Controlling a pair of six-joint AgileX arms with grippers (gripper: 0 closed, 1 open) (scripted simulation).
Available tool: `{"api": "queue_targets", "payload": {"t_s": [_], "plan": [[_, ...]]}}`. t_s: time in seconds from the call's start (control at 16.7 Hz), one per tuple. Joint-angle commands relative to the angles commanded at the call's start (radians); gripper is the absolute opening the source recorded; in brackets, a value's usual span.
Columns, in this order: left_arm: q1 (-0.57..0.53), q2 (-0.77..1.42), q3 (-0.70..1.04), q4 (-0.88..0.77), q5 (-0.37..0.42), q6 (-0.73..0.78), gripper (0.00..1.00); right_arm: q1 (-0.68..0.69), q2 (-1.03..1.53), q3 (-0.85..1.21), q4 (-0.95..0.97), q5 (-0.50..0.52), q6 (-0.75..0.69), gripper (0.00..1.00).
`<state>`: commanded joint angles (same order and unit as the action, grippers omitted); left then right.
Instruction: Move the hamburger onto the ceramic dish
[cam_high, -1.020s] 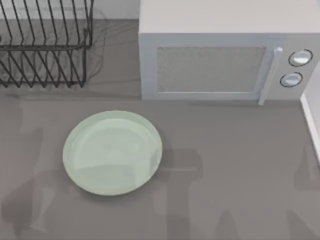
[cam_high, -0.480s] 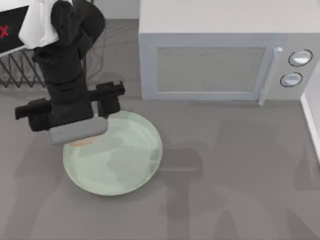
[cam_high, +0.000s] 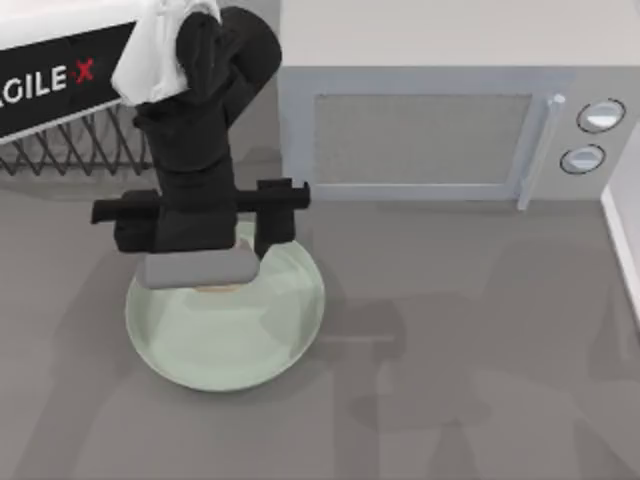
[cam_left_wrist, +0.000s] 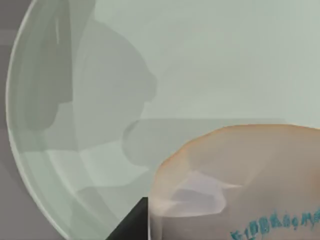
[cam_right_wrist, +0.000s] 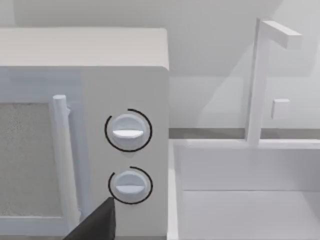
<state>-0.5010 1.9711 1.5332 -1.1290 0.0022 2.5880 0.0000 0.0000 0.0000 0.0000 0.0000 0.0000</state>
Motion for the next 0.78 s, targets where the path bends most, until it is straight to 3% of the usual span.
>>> {"api": "queue_targets", "payload": {"t_s": [0.72, 0.78], "plan": [[-0.003, 0.055, -0.108, 0.163, -0.001, 0.001, 0.00, 0.000, 0.000, 0.000, 0.000, 0.000, 0.000, 1.00], [-0.003, 0.055, -0.108, 0.163, -0.001, 0.001, 0.08, 0.000, 0.000, 0.000, 0.000, 0.000, 0.000, 1.00]]}}
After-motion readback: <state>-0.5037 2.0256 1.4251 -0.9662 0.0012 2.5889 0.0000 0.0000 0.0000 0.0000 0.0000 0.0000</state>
